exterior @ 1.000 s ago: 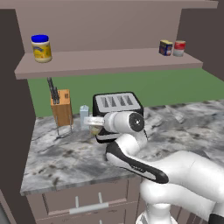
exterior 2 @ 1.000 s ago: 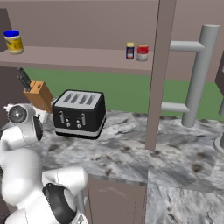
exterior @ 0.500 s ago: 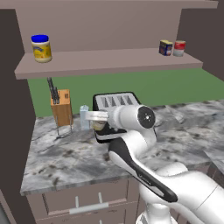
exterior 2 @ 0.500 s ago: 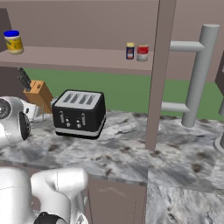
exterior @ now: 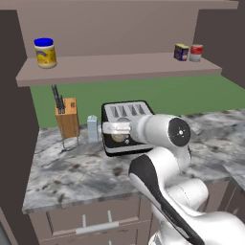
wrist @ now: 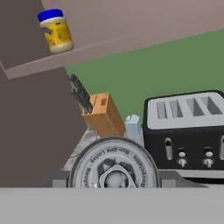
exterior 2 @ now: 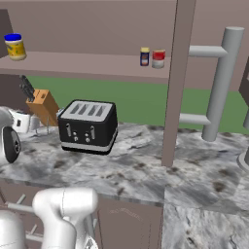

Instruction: Pick the cans from the counter and place them in their designated side in the cabinet.

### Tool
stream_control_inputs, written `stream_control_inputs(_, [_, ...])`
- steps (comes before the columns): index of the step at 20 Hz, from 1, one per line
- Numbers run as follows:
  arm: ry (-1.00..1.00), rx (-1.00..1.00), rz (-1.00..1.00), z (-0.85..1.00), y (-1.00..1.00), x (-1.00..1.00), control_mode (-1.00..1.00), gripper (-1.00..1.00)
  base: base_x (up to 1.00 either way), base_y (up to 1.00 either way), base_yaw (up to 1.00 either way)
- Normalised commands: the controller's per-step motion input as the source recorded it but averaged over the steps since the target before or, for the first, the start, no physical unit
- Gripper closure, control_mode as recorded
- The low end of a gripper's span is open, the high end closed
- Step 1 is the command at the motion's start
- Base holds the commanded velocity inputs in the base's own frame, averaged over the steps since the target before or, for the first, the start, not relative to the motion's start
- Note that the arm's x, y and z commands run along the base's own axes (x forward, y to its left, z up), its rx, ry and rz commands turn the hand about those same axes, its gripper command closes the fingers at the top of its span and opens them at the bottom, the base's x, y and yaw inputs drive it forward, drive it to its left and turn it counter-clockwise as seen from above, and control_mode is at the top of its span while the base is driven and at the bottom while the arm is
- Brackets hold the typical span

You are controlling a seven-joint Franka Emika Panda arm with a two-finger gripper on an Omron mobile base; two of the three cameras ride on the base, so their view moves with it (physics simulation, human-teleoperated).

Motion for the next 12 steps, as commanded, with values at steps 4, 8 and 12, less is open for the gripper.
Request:
stream_control_inputs(4, [0.0,-0.12,-0.04,0.49,-0.28,-0.56,-1.0,1.0,0.0,0.0,0.0])
stream_control_inputs(8, [0.0,-0.12,-0.02,0.46,-0.33,-0.54,-1.0,1.0,0.0,0.0,0.0])
stream_control_inputs(12, [0.0,-0.1,0.0,0.47,-0.36,-0.45,-1.0,1.0,0.0,0.0,0.0])
